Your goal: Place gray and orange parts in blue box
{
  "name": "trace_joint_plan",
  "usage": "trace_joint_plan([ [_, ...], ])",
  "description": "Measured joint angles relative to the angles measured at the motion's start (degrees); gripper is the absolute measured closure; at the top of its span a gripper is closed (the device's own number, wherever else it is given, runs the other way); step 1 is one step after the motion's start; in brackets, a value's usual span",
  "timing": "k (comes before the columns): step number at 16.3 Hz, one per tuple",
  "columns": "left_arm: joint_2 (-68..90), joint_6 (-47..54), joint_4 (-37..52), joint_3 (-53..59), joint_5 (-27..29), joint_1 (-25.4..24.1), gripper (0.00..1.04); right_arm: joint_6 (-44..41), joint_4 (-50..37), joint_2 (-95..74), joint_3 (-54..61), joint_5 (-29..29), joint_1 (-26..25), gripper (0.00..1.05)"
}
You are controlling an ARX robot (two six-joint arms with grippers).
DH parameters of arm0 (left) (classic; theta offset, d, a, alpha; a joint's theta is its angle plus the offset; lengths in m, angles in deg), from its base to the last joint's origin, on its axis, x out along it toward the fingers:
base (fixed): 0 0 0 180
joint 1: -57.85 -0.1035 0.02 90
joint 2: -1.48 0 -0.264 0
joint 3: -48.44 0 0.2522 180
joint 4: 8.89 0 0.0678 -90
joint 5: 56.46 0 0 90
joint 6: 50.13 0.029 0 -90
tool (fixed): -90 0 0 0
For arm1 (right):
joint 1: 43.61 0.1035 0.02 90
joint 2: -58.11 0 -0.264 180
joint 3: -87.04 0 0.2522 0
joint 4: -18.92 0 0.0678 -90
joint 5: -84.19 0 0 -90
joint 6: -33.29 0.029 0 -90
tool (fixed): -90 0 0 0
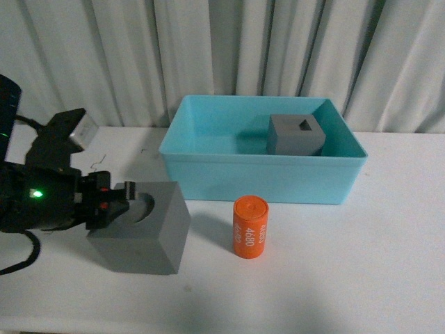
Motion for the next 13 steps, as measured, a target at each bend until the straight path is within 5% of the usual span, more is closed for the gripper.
trace_joint_plan([
  [7, -11.4, -5.4, -11.5, -5.9, -1.9, -7.1, 0.84, 0.0, 0.0, 0.0, 0.0, 0.0, 0.0, 0.06],
  [13, 1.0, -11.2, -15.8, -33.7, 1.0, -4.1, 0.84, 0.0, 0.0, 0.0, 0.0, 0.0, 0.0, 0.06],
])
